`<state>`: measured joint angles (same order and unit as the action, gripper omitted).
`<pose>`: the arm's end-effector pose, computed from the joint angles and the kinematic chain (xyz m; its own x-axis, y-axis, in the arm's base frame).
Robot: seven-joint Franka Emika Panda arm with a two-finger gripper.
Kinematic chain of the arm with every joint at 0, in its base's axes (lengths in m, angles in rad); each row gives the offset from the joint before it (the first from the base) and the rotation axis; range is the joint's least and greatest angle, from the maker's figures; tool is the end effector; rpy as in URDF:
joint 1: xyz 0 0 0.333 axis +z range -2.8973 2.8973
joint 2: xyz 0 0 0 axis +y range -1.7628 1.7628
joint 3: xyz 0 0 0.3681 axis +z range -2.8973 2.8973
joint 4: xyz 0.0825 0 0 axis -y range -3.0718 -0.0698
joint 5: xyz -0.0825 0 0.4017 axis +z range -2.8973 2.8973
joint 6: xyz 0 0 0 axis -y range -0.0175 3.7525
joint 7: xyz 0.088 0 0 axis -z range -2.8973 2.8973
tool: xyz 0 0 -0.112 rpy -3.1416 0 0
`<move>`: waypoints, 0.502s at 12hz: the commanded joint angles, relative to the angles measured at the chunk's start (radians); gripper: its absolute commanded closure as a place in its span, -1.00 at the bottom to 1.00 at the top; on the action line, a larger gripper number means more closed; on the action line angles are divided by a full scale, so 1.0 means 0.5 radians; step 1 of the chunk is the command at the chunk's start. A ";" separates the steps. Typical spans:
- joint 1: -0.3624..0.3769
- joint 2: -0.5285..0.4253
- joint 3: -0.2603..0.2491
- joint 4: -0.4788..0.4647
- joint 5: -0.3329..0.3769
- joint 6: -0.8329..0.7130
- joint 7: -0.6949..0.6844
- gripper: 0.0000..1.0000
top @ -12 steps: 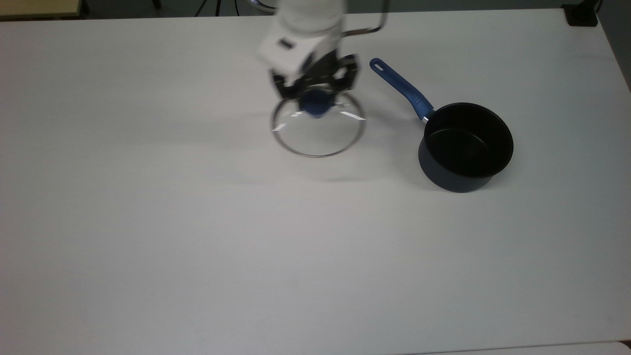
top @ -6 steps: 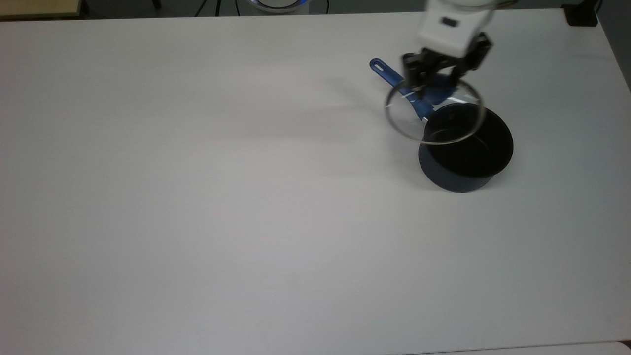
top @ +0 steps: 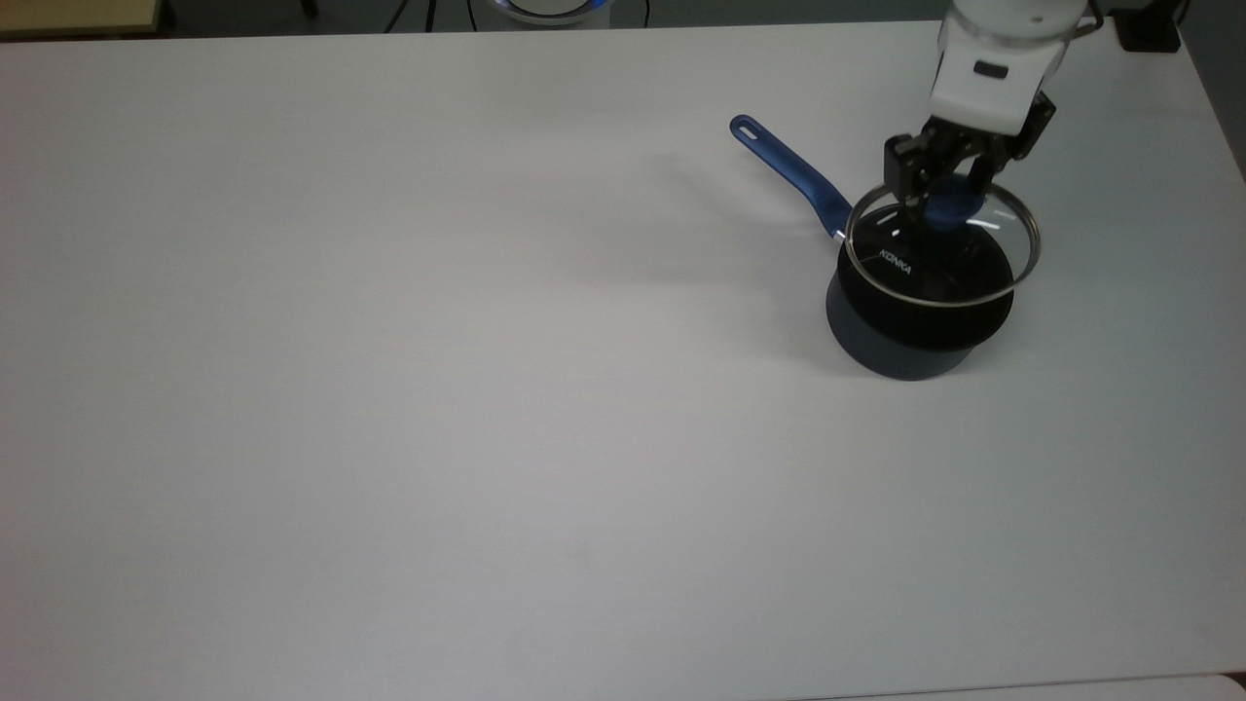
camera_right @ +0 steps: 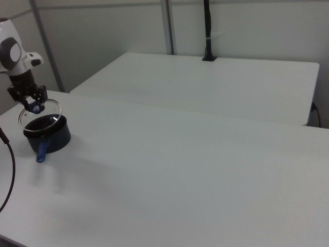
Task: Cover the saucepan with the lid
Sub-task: 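Lower the lid onto the saucepan rim and open the gripper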
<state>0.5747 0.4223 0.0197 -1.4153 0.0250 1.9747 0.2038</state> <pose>0.6118 0.4124 0.5098 0.9225 0.3645 0.1272 0.3738 -0.9256 -0.0591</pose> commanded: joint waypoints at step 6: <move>0.029 0.131 -0.027 0.020 -0.022 0.021 0.019 -0.03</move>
<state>0.5747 0.4660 0.0181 -1.4148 0.0235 1.9793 0.2038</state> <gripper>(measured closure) 0.383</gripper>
